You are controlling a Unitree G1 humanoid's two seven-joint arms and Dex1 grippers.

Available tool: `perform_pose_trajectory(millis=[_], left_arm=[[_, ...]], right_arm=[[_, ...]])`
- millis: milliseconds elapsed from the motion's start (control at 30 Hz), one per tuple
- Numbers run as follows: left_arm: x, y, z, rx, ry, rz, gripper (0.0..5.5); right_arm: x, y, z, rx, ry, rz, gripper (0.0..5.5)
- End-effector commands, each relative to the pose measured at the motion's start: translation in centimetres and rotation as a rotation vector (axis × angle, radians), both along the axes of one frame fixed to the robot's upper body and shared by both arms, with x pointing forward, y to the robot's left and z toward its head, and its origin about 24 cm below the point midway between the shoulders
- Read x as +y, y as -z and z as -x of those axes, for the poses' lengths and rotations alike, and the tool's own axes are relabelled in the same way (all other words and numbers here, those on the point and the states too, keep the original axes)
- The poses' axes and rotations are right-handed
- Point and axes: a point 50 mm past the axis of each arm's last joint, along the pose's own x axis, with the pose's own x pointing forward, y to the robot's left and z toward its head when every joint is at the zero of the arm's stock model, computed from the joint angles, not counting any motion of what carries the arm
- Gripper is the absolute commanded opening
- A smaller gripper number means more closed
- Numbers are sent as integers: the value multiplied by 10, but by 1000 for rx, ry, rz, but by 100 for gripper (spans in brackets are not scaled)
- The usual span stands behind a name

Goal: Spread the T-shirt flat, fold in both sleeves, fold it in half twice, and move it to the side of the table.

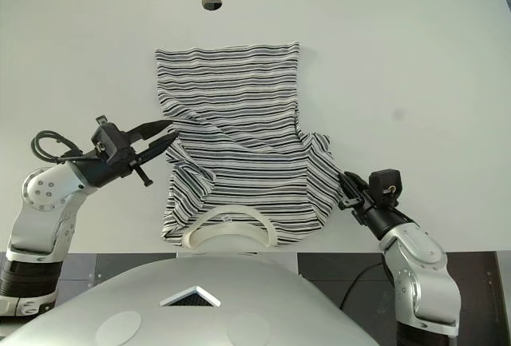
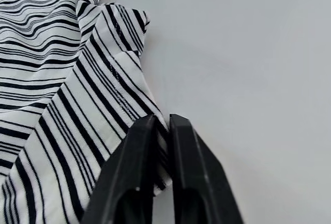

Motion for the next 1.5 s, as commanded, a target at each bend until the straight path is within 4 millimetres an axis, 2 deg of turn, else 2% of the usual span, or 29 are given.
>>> perform_pose_trajectory(millis=[33, 167, 333, 467, 633, 733, 933, 1200, 1333, 1500], left_arm=[[12, 14, 1, 24, -61, -85, 20], [13, 20, 1, 32, -83, -92, 12], [14, 35, 5, 69, -83, -132, 12], [7, 44, 7, 81, -79, -133, 12], [0, 53, 8, 95, -71, -150, 12], [-3, 56, 9, 99, -84, -147, 12], [-10, 56, 7, 92, -93, -125, 12], [-13, 56, 5, 84, -108, -114, 12], [-11, 49, 1, 29, -126, -95, 10], [-10, 36, 3, -83, -86, -79, 10]], right_arm=[[5, 11, 8, 66, -21, 11, 10], [14, 3, 3, 12, -60, 0, 10], [26, -22, -8, -95, -116, -14, 10], [34, -39, -14, -148, -167, -30, 10], [40, -47, -17, -159, -222, -24, 10], [51, -46, -21, -154, -284, -41, 10], [94, -30, -18, -102, -419, -155, 10], [112, -15, -12, -45, -486, -176, 10], [111, -7, -10, -16, -498, -165, 86], [116, -16, -12, -92, -535, -174, 179]])
